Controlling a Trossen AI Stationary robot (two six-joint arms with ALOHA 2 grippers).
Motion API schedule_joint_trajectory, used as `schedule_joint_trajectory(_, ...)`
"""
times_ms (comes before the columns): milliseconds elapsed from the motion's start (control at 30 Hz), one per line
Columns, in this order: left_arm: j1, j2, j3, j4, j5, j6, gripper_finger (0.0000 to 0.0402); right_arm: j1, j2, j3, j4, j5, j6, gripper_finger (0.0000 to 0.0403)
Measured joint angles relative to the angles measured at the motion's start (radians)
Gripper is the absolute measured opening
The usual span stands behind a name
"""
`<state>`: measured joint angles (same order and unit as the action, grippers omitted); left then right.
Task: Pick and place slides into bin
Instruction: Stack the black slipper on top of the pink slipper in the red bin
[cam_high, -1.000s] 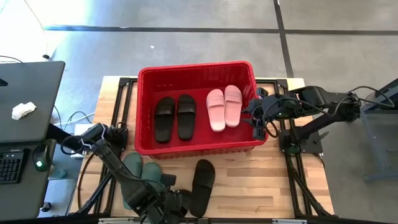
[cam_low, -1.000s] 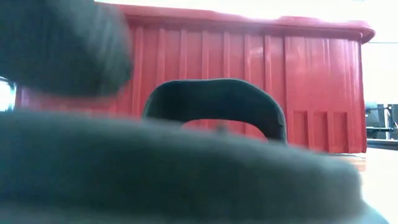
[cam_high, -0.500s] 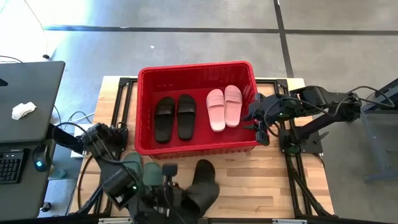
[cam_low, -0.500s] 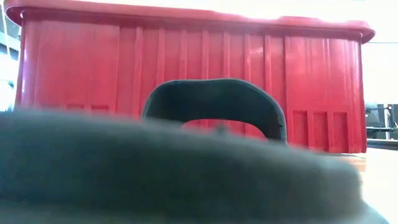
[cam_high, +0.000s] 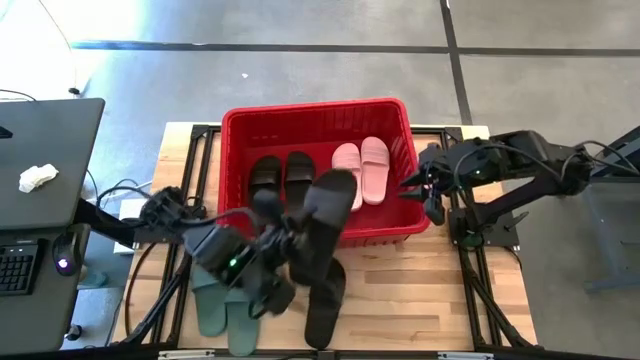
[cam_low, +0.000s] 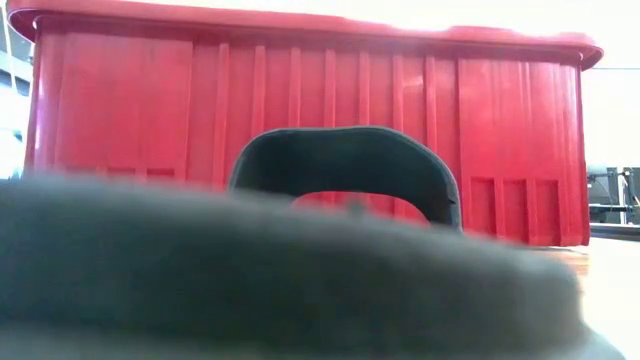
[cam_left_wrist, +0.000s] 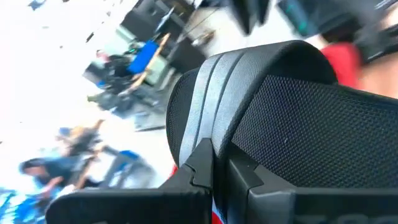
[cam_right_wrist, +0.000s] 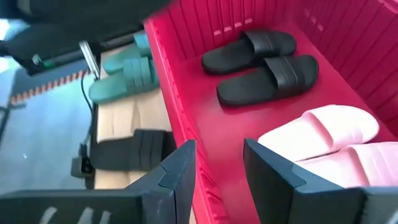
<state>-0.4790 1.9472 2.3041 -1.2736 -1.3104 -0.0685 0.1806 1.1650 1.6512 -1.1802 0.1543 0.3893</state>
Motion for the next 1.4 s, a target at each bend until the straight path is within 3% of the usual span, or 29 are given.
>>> schedule_joint_trajectory(167,0.11,0.0,-0.001,-0.001,0.0,0.145,0.0001,-0.099,-0.002,0.0,0.097,-0.08,-0.022,0.0124)
schedule_joint_trajectory(333,0.212,0.001,-0.001,-0.017,-0.01,0.254,0.0001,-0.355,-0.001,0.0,0.263,-0.267,-0.075,0.0124)
schedule_joint_trajectory(533,0.343,0.001,-0.001,-0.019,0.013,0.354,0.0,-0.694,0.073,0.004,0.431,-0.59,-0.052,0.0124)
schedule_joint_trajectory(667,0.422,0.001,-0.001,-0.018,0.036,0.42,0.0,-0.833,0.184,0.005,0.537,-0.862,-0.025,0.0124)
schedule_joint_trajectory(800,0.475,0.001,-0.001,-0.015,0.061,0.482,0.0,-0.915,0.276,0.005,0.652,-1.027,0.015,0.0124)
schedule_joint_trajectory(967,0.501,0.004,-0.001,0.006,0.108,0.517,0.0,-1.009,0.333,0.005,0.718,-1.105,0.032,0.0124)
schedule_joint_trajectory(1167,0.498,0.022,-0.001,0.162,0.137,0.627,0.0,-1.089,0.409,0.005,0.729,-1.284,-0.002,0.0127)
schedule_joint_trajectory(1400,0.498,0.064,-0.004,0.244,0.162,0.73,0.0,-1.1,0.482,0.004,0.728,-1.52,-0.028,0.0181)
